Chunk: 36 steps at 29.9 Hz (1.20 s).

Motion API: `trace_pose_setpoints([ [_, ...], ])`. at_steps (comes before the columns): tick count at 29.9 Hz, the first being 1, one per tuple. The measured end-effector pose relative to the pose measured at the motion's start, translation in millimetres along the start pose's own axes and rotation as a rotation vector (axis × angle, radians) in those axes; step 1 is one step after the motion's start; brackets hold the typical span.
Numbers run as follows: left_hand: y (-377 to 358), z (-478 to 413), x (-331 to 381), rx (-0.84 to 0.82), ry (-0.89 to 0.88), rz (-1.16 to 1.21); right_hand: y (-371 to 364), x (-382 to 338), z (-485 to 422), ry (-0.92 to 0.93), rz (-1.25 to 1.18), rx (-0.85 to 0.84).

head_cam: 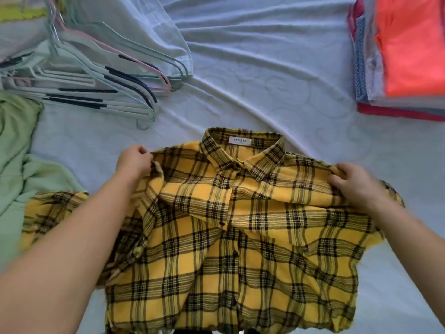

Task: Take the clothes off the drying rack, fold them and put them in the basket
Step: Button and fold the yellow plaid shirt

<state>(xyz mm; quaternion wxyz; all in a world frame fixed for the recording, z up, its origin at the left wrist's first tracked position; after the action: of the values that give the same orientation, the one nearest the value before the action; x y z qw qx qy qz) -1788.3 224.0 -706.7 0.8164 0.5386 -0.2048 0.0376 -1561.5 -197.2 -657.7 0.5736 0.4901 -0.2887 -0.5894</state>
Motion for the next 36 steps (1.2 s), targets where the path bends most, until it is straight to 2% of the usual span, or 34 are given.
trace_pose_setpoints([
  [3, 30, -3, 9, -0.039, 0.153, 0.328, 50, -10, 16, 0.084, -0.001, 0.235],
  [5, 58, 9, 31, -0.079, 0.178, 0.470, 85, -21, 30, 0.119, -0.083, 0.366],
  [7, 89, 25, 52, -0.158, 0.093, 0.502, 119, -26, 42, 0.099, -0.244, 0.442],
  [9, 130, 52, 72, -0.270, -0.080, 0.447, 152, -24, 57, 0.028, -0.439, 0.454],
  [11, 167, 80, 80, -0.443, -0.237, 0.341, 173, -21, 74, -0.016, -0.576, 0.417],
  [13, 205, 105, 75, -0.530, -0.316, 0.118, 196, -19, 94, -0.017, -0.644, 0.365],
  [15, 242, 121, 64, -0.534, -0.329, -0.067, 231, -21, 113, 0.008, -0.741, 0.330],
  [17, 279, 128, 64, -0.463, -0.385, -0.114, 272, -21, 129, 0.035, -0.810, 0.333],
  [20, 331, 152, 71, -0.332, -0.403, 0.078, 297, -25, 155, 0.099, -0.777, 0.252],
  [23, 359, 219, 99, -0.303, -0.459, 0.255, 247, -41, 181, 0.145, -0.632, 0.002],
  [24, 365, 241, 110, -0.305, -0.492, 0.302, 228, -46, 184, 0.156, -0.574, -0.034],
  [27, 383, 299, 141, -0.275, -0.505, 0.507, 193, -65, 189, 0.187, -0.654, -0.071],
  [29, 396, 333, 164, -0.329, -0.492, 0.648, 190, -77, 196, 0.213, -0.716, -0.074],
  [36, 465, 450, 225, -0.252, -0.702, 0.757, 212, -80, 225, 0.435, -0.699, -0.085],
])
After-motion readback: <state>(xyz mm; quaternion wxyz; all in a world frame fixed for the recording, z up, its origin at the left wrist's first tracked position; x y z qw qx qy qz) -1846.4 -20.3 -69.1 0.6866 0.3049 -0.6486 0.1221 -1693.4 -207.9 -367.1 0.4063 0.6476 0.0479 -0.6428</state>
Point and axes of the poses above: each hand's wrist, its own z-axis away from the middle knuckle, its own y-axis out of the back of the hand, x = y × z, the point moved 8 cm from there along -z, towards the middle knuckle, and after that the axes turned 13 degrees about x, right-handed, at the moved point
